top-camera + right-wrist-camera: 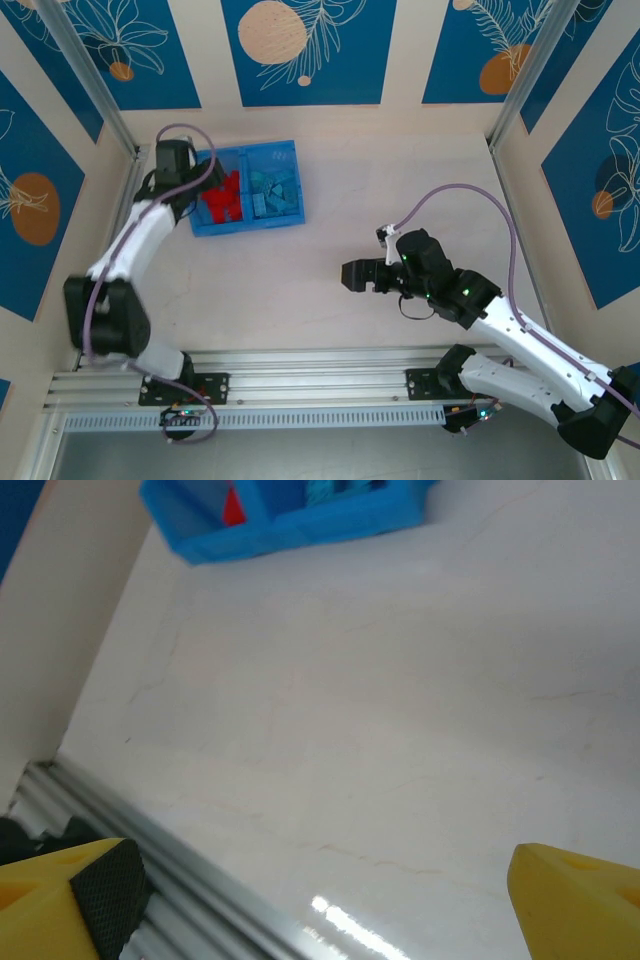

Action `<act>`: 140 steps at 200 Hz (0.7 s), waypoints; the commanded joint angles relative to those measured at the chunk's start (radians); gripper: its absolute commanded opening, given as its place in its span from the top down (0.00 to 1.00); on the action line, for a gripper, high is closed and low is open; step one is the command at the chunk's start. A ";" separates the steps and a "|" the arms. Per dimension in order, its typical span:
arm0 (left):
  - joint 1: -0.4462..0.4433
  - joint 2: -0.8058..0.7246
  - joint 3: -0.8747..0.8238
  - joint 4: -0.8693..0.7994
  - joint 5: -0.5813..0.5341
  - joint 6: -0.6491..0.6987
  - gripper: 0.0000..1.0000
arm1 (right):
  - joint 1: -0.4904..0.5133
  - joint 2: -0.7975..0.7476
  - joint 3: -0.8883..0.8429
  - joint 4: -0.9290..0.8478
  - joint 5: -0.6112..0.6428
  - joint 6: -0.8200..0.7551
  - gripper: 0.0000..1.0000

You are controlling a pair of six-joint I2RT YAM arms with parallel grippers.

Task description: Sort the legos into containers by color

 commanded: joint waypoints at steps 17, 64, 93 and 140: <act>-0.265 -0.391 -0.278 0.100 -0.209 0.176 0.35 | -0.071 -0.027 -0.014 -0.017 0.367 -0.076 0.05; -0.322 -0.642 -0.679 0.227 -0.360 0.280 0.33 | -0.247 -0.028 -0.191 0.214 0.717 -0.304 0.04; -0.306 -0.538 -0.750 0.370 -0.388 0.349 0.13 | -0.423 0.011 -0.381 0.551 0.632 -0.431 0.01; -0.133 -0.393 -0.792 0.566 -0.286 0.283 0.00 | -0.644 0.268 -0.451 0.946 0.319 -0.456 0.01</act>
